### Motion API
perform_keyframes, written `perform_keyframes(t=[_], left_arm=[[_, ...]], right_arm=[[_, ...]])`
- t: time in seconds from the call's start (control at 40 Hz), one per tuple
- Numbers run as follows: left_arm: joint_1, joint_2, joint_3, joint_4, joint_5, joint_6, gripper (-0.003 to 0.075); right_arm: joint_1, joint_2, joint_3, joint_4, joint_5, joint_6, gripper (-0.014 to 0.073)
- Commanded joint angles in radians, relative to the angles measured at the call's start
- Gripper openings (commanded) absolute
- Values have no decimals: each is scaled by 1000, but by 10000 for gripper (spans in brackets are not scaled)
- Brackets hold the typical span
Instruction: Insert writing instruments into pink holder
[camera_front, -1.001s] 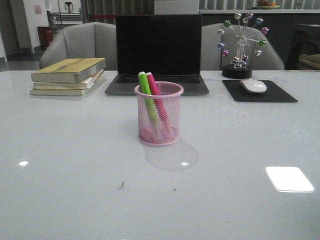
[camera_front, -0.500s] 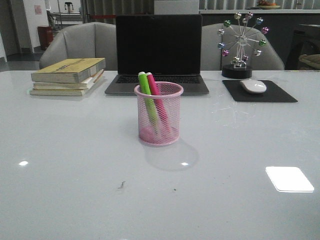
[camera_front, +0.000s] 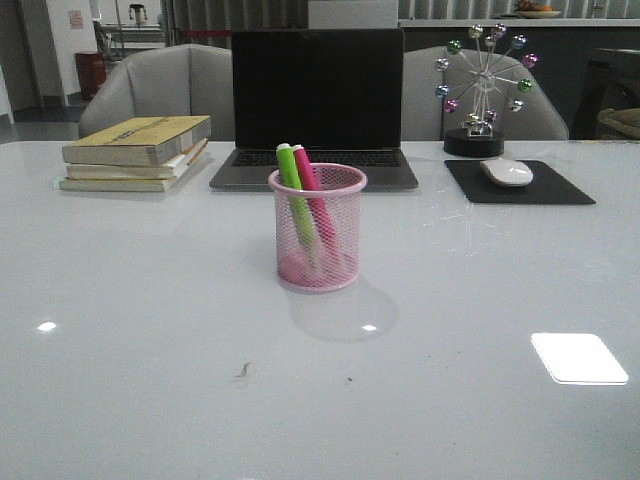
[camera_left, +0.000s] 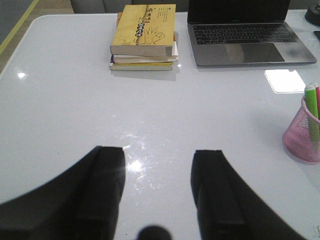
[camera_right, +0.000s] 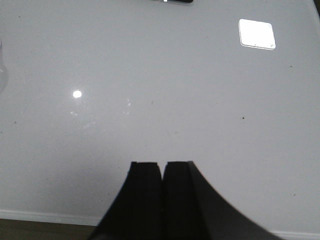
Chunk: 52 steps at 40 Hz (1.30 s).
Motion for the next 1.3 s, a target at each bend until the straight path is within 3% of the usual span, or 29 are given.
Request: perform_keyframes(t=[0.0, 0.23, 0.55, 0.7, 1.28], left_arm=[[-8, -6, -28, -9, -72, -1, 375], [-8, -6, -28, -9, -72, -1, 375], [-8, -6, -28, -9, -72, -1, 375], [-8, -6, -28, -9, -72, -1, 375], [-8, -6, -28, -9, -72, -1, 374]], right_arm=[[-6, 2, -27, -8, -75, -2, 20], [-6, 1, -27, -2, -82, -2, 20], [-6, -13, -27, 10, -507, -2, 20], [-6, -77, -16, 45, -535, -2, 20], [-6, -459, 416, 130, -620, -2, 20]])
